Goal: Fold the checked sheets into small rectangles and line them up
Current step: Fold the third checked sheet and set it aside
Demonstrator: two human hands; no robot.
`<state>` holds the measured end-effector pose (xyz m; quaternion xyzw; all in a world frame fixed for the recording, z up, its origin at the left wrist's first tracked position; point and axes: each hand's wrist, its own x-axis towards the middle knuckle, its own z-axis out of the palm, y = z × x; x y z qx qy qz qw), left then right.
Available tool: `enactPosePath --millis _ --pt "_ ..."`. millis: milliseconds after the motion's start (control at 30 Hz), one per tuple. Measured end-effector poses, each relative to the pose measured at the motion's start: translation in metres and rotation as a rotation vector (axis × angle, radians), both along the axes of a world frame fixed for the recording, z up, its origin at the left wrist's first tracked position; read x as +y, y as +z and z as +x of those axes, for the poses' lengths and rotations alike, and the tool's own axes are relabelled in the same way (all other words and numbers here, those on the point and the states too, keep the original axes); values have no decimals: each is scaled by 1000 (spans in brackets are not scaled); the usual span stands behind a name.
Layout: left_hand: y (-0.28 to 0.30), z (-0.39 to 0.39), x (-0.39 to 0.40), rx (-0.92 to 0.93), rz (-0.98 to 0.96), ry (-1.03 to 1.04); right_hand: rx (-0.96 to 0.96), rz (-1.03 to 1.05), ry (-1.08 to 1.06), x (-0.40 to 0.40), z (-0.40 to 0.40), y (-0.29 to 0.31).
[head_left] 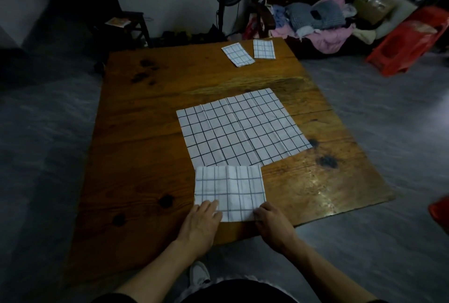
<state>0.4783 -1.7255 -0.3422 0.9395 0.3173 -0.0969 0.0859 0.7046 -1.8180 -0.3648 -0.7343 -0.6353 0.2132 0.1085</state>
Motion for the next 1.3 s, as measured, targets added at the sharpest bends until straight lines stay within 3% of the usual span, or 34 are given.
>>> enactPosePath --millis 167,267,567,800,1300 --pt "5 1 -9 -96 -23 -10 -52 45 2 -3 -4 1" --pt "2 2 -14 -58 -59 -44 -67 19 57 -5 -6 2" --pt "0 0 -4 -189 -75 35 -107 17 -39 -6 -2 4" --pt "-3 6 2 -108 -66 -14 -64 -32 215 1 -26 8" --pt "4 -16 29 -66 -64 -1 -96 -72 -29 -14 -2 5"
